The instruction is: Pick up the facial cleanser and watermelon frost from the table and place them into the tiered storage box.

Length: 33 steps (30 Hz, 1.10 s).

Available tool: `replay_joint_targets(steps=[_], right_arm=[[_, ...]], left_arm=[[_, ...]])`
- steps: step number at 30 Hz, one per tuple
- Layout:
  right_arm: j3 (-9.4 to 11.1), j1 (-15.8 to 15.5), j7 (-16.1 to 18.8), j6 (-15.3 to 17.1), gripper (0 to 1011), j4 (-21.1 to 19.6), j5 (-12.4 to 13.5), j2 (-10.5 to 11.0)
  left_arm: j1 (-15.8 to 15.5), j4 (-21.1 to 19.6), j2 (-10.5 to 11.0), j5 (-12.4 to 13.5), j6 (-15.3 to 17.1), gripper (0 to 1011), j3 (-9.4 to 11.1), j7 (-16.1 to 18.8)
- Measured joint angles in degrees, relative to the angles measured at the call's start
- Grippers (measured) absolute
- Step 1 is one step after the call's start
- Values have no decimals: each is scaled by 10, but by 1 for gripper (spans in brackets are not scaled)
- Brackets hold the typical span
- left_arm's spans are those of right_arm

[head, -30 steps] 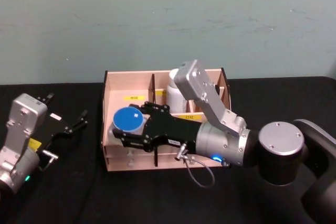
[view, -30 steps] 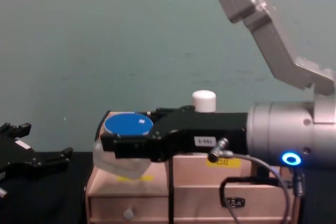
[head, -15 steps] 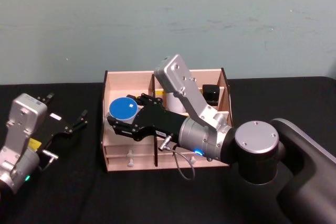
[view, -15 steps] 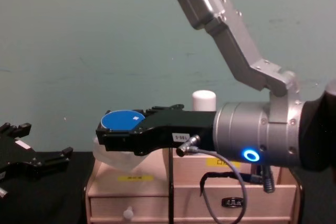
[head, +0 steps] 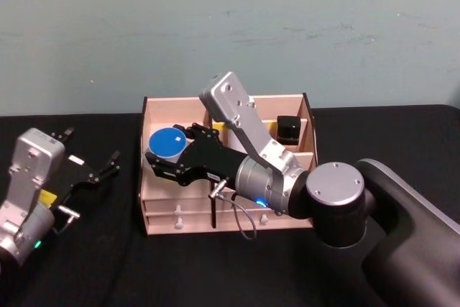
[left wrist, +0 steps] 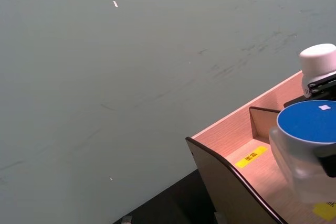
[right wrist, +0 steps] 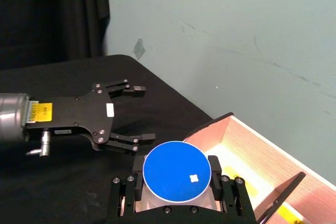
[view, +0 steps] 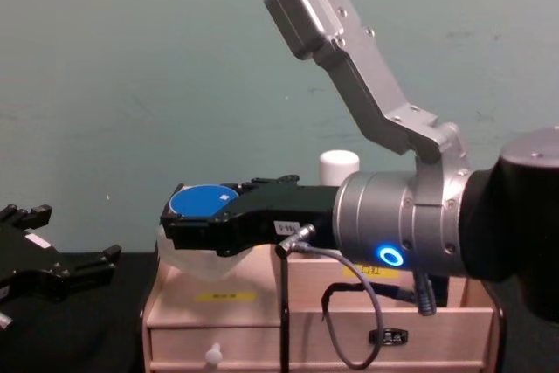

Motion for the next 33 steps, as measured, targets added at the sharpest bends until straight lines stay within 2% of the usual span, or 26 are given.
replay_joint_targets(steps=[15,22,30,33], right_arm=[[11,4,-1,10,736,31,-25,-17],[12,9,9,14,736,48,-36,-28],[12,9,10,15,736,50,-38,-29],[12,9,10,14,784,49,-38,-29]], left_arm=[[0,0,0,0,0,1010,0,0],[0,0,0,0,0,1010,0,0],[0,0,0,0,0,1010,0,0],[0,0,0,0,0,1010,0,0]])
